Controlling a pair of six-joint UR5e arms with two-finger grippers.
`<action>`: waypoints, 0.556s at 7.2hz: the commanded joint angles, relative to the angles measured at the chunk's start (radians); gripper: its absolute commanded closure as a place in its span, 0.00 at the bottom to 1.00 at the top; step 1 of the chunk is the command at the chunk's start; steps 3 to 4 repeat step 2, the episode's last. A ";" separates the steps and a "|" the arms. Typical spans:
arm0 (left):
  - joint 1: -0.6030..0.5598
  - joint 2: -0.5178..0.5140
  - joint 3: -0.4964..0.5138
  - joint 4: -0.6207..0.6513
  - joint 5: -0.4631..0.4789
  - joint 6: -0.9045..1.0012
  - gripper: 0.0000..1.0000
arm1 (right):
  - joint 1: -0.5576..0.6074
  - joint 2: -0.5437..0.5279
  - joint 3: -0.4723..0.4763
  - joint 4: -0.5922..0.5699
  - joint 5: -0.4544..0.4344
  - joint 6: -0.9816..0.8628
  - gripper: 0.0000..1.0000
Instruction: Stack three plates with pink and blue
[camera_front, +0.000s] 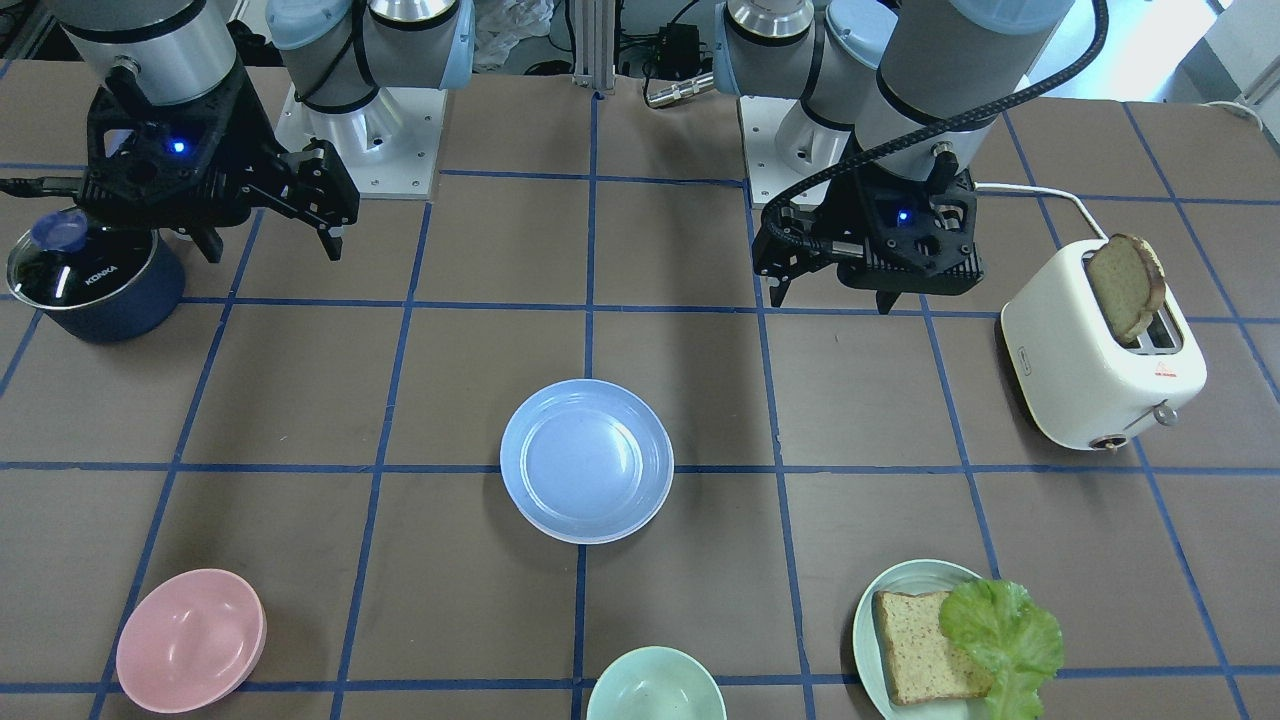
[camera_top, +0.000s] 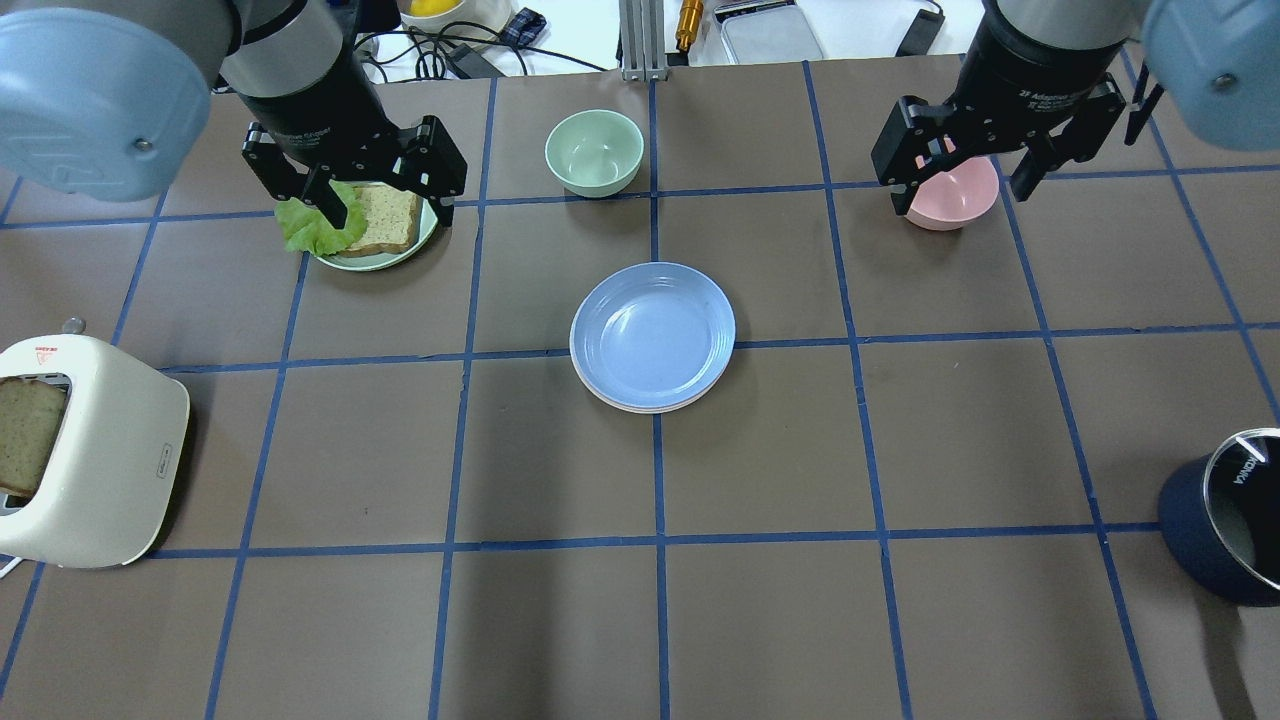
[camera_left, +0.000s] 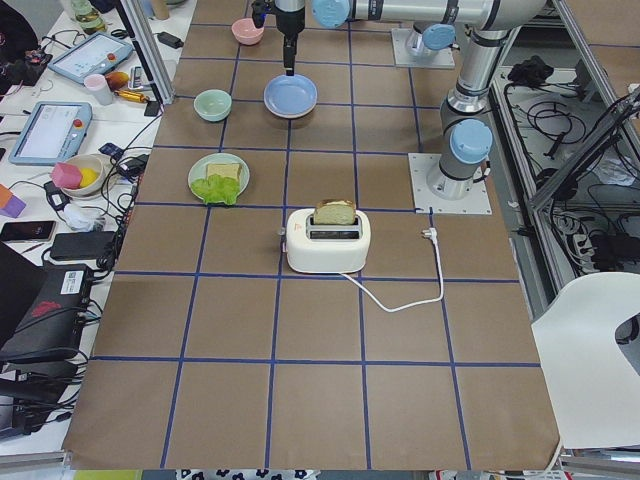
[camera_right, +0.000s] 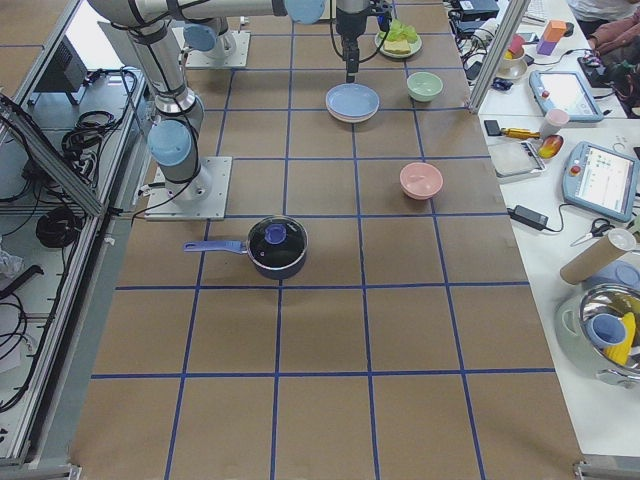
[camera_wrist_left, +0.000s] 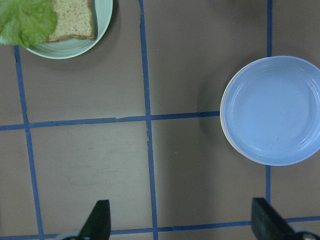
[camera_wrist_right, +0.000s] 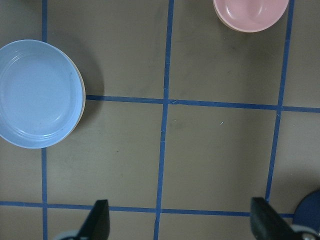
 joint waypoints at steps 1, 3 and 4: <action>0.000 0.000 0.000 -0.002 0.000 0.000 0.00 | -0.007 -0.002 0.003 0.009 -0.002 0.002 0.00; -0.002 0.000 0.000 -0.002 0.000 0.000 0.00 | -0.009 -0.004 0.005 0.023 -0.001 0.002 0.00; -0.002 0.000 0.000 -0.002 0.000 0.000 0.00 | -0.009 -0.004 0.005 0.023 -0.001 0.002 0.00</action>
